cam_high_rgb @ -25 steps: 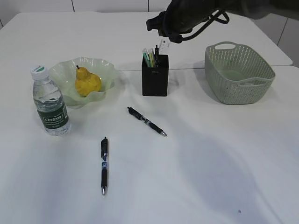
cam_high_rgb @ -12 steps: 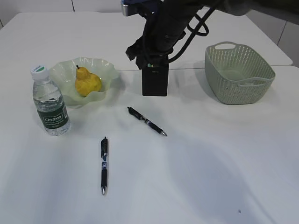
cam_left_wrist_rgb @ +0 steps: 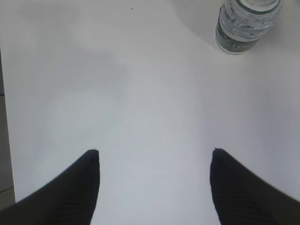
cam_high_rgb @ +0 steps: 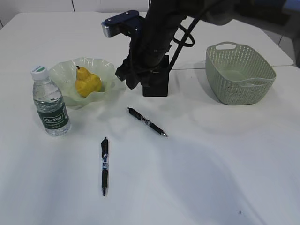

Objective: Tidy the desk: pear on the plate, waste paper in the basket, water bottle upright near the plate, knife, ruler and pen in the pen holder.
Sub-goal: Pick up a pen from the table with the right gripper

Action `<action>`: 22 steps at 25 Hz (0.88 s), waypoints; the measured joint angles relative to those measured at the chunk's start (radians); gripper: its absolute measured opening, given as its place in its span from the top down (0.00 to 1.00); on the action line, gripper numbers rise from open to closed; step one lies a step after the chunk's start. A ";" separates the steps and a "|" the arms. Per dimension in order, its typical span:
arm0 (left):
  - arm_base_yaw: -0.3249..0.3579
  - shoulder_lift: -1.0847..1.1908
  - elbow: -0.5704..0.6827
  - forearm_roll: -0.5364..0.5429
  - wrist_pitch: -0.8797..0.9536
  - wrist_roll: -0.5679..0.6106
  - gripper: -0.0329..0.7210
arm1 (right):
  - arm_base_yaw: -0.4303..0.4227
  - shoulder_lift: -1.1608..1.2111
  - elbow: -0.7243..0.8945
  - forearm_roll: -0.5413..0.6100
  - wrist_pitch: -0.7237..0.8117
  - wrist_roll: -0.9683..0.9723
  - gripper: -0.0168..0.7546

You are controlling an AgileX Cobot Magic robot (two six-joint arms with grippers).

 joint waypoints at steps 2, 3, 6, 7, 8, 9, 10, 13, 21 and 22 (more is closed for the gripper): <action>0.000 0.000 0.000 0.000 0.000 0.000 0.28 | 0.000 0.027 0.000 0.000 0.000 -0.004 0.60; 0.000 0.000 0.000 -0.001 0.000 0.000 0.29 | 0.000 0.039 0.000 0.000 0.003 -0.004 0.60; 0.000 0.000 0.000 -0.002 0.000 0.000 0.29 | 0.000 0.059 0.000 -0.005 0.003 -0.008 0.60; 0.000 0.000 0.000 -0.002 0.000 0.000 0.29 | 0.000 0.062 0.000 -0.016 0.003 -0.008 0.60; 0.000 0.000 0.000 -0.003 0.000 0.000 0.29 | 0.000 0.064 0.000 -0.028 0.003 -0.008 0.60; 0.000 0.000 0.000 -0.003 0.000 0.000 0.29 | 0.000 0.064 0.000 -0.040 0.003 -0.008 0.60; 0.000 0.000 0.000 -0.003 0.000 0.000 0.29 | 0.000 0.071 -0.001 -0.050 0.003 -0.010 0.60; 0.000 0.000 0.000 -0.003 0.000 0.000 0.29 | 0.000 0.100 -0.001 -0.057 0.001 -0.010 0.60; 0.000 0.000 0.000 -0.033 0.000 0.000 0.29 | 0.000 0.171 -0.025 -0.061 -0.023 -0.012 0.60; 0.000 0.000 0.000 -0.034 0.000 0.000 0.29 | 0.000 0.181 -0.031 -0.061 -0.026 -0.012 0.60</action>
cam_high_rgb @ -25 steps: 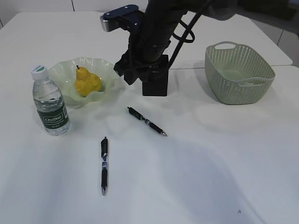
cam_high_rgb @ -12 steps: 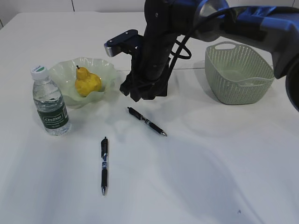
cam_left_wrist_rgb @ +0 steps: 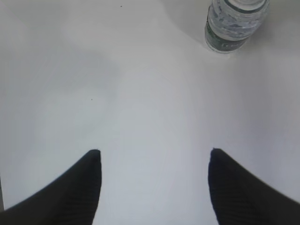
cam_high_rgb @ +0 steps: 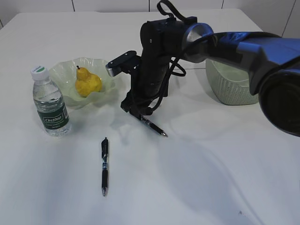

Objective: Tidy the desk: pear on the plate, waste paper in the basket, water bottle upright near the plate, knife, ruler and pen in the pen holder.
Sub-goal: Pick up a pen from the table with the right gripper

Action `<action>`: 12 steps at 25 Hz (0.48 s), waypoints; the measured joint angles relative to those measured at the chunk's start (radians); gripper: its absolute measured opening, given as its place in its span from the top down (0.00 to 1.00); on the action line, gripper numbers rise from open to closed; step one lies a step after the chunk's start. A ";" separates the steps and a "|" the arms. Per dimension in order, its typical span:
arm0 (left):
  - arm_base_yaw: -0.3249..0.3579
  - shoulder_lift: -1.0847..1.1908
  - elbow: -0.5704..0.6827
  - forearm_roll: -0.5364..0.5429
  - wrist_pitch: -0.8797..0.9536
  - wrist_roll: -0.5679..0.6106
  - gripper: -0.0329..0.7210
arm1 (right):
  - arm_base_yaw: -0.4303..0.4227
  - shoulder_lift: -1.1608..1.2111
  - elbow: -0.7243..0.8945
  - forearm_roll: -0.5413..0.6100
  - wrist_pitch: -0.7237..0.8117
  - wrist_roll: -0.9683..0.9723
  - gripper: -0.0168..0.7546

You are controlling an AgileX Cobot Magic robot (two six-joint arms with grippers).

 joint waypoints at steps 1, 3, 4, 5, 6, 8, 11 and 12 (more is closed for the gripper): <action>0.000 0.000 0.000 0.000 0.000 0.000 0.29 | 0.000 0.008 -0.009 0.000 0.000 0.000 0.60; 0.000 0.000 0.000 0.000 0.000 0.000 0.29 | 0.000 0.027 -0.015 0.000 -0.004 0.000 0.60; 0.000 0.000 0.000 0.000 0.000 0.000 0.29 | 0.000 0.035 -0.015 0.000 -0.004 0.000 0.60; 0.000 0.000 0.000 0.000 0.000 0.000 0.29 | 0.000 0.040 -0.015 0.000 -0.004 0.000 0.60; 0.000 0.000 0.000 0.000 0.000 0.000 0.29 | 0.000 0.044 -0.015 -0.002 -0.004 0.000 0.60; 0.000 0.000 0.000 0.000 0.000 0.000 0.29 | 0.000 0.053 -0.017 -0.009 -0.004 0.000 0.60; 0.000 0.000 0.000 0.000 0.000 0.000 0.29 | 0.000 0.055 -0.017 -0.015 -0.004 0.000 0.60; 0.000 0.000 0.000 0.000 0.000 0.000 0.29 | 0.000 0.055 -0.017 -0.015 -0.004 0.000 0.60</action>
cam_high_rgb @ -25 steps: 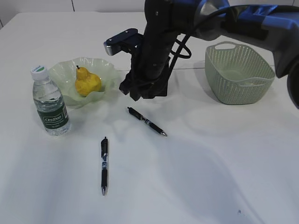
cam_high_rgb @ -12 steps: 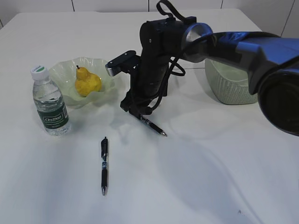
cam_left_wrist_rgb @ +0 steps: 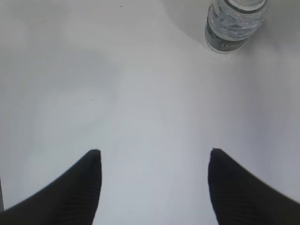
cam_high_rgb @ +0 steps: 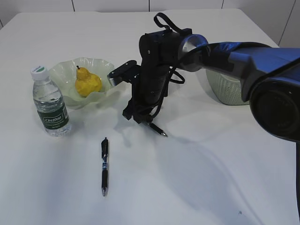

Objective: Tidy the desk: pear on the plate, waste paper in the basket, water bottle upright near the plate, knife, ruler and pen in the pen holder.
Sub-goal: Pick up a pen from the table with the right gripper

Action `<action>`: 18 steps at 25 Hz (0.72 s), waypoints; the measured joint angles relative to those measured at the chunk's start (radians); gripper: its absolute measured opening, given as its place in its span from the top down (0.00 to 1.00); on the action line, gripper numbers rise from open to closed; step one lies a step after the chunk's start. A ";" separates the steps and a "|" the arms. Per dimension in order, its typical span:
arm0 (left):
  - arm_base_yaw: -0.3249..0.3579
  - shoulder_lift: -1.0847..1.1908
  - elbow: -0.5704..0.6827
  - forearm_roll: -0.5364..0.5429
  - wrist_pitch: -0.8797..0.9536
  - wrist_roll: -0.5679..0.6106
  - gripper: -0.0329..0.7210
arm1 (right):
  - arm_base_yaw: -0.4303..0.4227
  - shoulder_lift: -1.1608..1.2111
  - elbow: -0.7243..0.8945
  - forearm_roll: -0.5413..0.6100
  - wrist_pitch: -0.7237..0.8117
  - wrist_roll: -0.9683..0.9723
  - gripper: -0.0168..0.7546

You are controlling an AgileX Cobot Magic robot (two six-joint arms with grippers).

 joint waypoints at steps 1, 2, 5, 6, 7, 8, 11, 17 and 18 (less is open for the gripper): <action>0.000 0.000 0.000 0.000 0.000 0.000 0.29 | 0.000 0.001 0.000 -0.001 0.000 0.000 0.60; 0.000 0.000 0.000 0.000 0.000 0.000 0.30 | 0.000 0.004 0.000 -0.005 0.000 0.000 0.60; 0.000 0.000 0.000 0.000 0.000 0.000 0.30 | 0.000 0.018 0.000 -0.009 0.000 0.000 0.60; 0.000 0.000 0.000 0.000 0.000 0.000 0.30 | 0.000 0.023 0.000 -0.009 0.000 0.000 0.60; 0.000 0.000 0.000 0.000 0.000 0.000 0.30 | 0.000 0.023 0.000 -0.009 0.000 0.000 0.60; 0.000 0.000 0.000 0.000 0.000 0.000 0.31 | 0.000 0.023 0.000 -0.009 0.000 0.000 0.60; 0.000 0.000 0.000 0.000 0.000 0.000 0.31 | 0.000 0.024 0.000 -0.010 0.000 0.000 0.60; 0.000 0.000 0.000 0.000 0.000 0.000 0.31 | 0.000 0.024 -0.006 -0.073 0.021 0.000 0.60; 0.000 0.000 0.000 0.000 0.000 0.000 0.31 | 0.000 0.024 -0.007 -0.084 0.027 0.000 0.63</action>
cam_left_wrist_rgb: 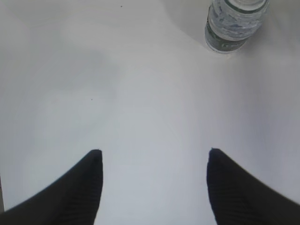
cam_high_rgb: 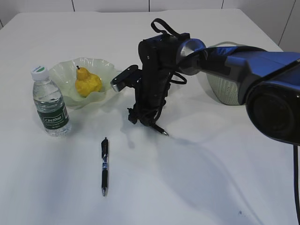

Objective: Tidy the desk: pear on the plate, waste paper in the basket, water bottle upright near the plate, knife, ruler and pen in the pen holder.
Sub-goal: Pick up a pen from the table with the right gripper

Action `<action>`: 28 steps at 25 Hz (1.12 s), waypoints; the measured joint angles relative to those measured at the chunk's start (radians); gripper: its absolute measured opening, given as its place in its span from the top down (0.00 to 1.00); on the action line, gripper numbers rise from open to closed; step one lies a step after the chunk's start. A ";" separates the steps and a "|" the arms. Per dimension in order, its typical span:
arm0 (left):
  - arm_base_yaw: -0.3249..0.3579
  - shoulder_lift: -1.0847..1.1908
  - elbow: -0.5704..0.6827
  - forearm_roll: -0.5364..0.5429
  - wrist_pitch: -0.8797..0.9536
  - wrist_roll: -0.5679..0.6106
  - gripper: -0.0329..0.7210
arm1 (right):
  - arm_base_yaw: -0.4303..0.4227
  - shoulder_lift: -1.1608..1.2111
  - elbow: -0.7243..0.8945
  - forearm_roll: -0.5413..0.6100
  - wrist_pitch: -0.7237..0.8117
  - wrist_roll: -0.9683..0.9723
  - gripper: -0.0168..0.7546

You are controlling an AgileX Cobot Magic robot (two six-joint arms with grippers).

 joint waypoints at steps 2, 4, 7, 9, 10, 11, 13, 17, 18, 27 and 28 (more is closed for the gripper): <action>0.000 0.000 0.000 0.000 0.000 0.000 0.31 | 0.000 0.000 -0.002 -0.014 0.016 0.000 0.69; 0.000 0.000 0.000 0.000 0.000 0.000 0.31 | 0.000 0.000 -0.002 -0.021 0.028 0.000 0.78; 0.000 0.000 0.000 0.000 0.000 0.000 0.31 | 0.000 0.000 -0.002 -0.023 0.045 -0.013 0.85; 0.000 0.000 0.000 0.000 0.000 0.000 0.31 | 0.000 0.000 -0.004 -0.018 0.066 -0.038 0.86; 0.000 0.000 0.000 0.000 0.000 0.000 0.31 | 0.000 0.000 -0.004 -0.011 0.074 -0.050 0.87; 0.000 0.000 0.000 0.000 0.000 0.000 0.31 | 0.000 0.000 -0.005 -0.008 0.078 -0.056 0.87; 0.000 0.000 0.000 0.000 0.000 0.000 0.32 | 0.000 0.000 -0.006 0.001 0.099 -0.063 0.87; 0.000 0.000 0.000 0.000 0.000 0.000 0.32 | 0.000 0.004 -0.031 0.026 0.135 -0.065 0.87; 0.000 0.000 0.000 0.000 0.000 0.000 0.32 | 0.000 0.008 -0.047 0.038 0.140 -0.067 0.87; 0.000 0.000 0.000 0.000 0.000 0.000 0.33 | 0.001 0.010 -0.187 0.152 0.149 -0.046 0.87; 0.000 0.000 0.000 0.000 0.000 0.000 0.33 | 0.001 0.010 -0.199 0.153 0.151 -0.038 0.87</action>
